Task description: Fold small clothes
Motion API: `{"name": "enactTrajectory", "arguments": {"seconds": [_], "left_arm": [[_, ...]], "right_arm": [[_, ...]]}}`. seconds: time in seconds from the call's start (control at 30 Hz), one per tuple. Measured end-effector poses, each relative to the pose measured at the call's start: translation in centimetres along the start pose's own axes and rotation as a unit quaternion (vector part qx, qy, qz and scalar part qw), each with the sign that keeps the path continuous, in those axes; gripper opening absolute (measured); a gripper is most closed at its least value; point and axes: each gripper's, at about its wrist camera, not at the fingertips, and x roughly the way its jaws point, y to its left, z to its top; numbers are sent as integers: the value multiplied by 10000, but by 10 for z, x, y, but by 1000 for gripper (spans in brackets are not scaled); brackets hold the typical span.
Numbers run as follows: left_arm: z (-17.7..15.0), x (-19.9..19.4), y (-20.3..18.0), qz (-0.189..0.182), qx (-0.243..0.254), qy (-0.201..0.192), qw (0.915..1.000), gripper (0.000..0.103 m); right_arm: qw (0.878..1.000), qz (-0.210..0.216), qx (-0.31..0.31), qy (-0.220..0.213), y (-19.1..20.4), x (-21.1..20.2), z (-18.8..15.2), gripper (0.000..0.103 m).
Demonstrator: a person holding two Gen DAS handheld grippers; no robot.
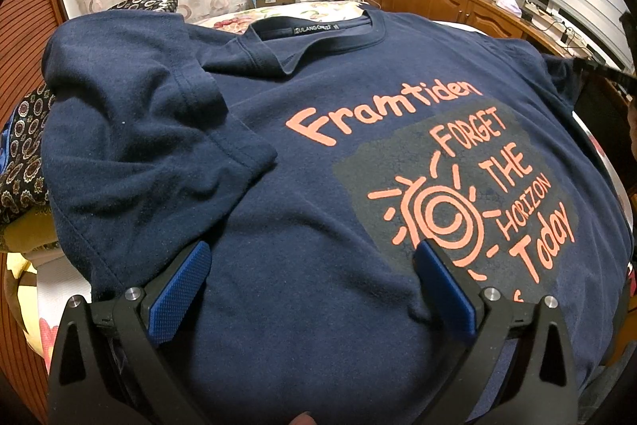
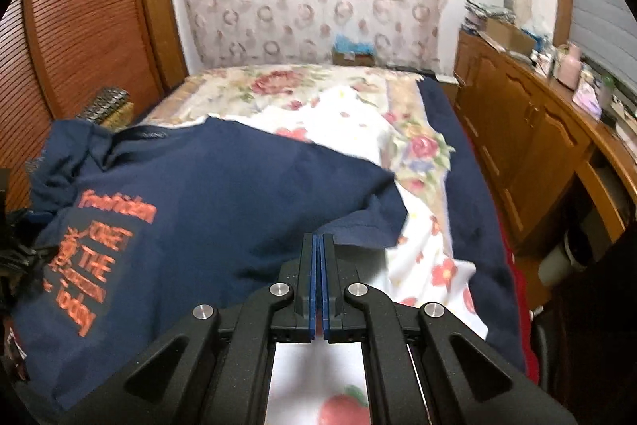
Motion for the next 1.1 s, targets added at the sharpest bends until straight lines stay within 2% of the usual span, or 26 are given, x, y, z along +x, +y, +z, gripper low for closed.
{"name": "enactTrajectory", "arguments": {"seconds": [0.13,0.27,0.37,0.43,0.5,0.6,0.67,0.73,0.87,0.97,1.1], "left_arm": [[0,0,0,5,-9,0,10000,103],[0,0,0,6,-8,0,10000,103],[0,0,0,9,-9,-3,10000,103],[0,0,0,9,-10,-3,10000,103],[0,0,0,10,-10,-3,10000,103],[0,0,0,10,-10,-3,10000,103],[0,0,0,10,-11,-4,10000,103],[-1,0,0,11,-12,-4,10000,103],[-1,0,-1,11,-13,-5,10000,103],[-1,0,-1,12,-13,-5,10000,103],[-1,0,-1,12,-14,-6,10000,103]], "right_arm": [[9992,245,-260,-164,28,-4,11,1],[9960,691,-512,-239,62,0,16,1],[9931,1006,-598,-93,80,9,9,1],[9914,1150,-590,187,84,22,1,1],[9920,1042,-617,368,81,33,-7,5],[9935,913,-445,510,63,42,-11,19],[9948,877,-265,450,49,40,-11,35],[9966,752,-131,313,34,36,-9,40],[9981,460,74,392,18,48,-9,41],[9987,231,74,456,23,71,2,41],[9968,316,355,642,26,100,14,41]]}}
